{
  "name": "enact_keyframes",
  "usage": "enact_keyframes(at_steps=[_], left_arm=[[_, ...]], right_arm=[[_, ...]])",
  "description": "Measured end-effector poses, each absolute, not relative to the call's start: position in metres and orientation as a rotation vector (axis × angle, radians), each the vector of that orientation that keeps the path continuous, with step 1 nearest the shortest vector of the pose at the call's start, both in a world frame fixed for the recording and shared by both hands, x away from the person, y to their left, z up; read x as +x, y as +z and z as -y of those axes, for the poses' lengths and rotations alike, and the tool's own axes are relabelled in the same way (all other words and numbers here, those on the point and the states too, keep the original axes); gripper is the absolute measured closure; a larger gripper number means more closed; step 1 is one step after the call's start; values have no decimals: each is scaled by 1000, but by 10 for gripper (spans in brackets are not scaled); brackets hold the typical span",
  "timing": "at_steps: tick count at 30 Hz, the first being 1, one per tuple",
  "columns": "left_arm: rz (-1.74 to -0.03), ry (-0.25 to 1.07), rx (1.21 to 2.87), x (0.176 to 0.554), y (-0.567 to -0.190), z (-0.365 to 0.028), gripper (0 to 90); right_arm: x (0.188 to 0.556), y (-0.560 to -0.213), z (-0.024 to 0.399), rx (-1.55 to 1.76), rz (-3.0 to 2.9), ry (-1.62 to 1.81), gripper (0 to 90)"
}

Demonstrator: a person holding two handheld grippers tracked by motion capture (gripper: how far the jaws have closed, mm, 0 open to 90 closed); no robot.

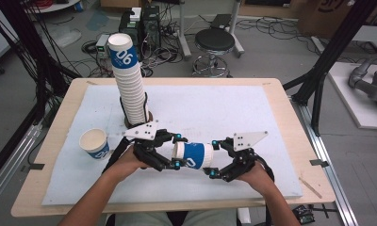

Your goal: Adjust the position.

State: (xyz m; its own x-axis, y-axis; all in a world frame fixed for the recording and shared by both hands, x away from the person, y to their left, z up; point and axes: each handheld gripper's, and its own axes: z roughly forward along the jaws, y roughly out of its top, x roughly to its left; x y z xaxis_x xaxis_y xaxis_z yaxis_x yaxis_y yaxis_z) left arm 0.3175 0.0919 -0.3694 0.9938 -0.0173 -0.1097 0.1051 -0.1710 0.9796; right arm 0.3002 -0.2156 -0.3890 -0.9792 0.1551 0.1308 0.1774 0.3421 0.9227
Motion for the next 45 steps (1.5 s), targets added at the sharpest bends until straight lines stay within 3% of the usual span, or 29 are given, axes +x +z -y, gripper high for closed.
enact_keyframes(at_steps=[6, 22, 27, 45], left_arm=[[-61, -113, 1730, 317, -371, -91, 303], [-65, -105, 1769, 316, -377, -88, 309], [-148, -89, 1811, 316, -377, -86, 156], [-143, -18, 1996, 320, -354, -85, 156]], right_arm=[[299, -389, 217, -312, 2526, -1789, 192], [300, -389, 224, -278, 2564, -1778, 331], [298, -384, 224, -261, 2595, -1756, 333], [309, -342, 212, -185, 2943, -1338, 331]])
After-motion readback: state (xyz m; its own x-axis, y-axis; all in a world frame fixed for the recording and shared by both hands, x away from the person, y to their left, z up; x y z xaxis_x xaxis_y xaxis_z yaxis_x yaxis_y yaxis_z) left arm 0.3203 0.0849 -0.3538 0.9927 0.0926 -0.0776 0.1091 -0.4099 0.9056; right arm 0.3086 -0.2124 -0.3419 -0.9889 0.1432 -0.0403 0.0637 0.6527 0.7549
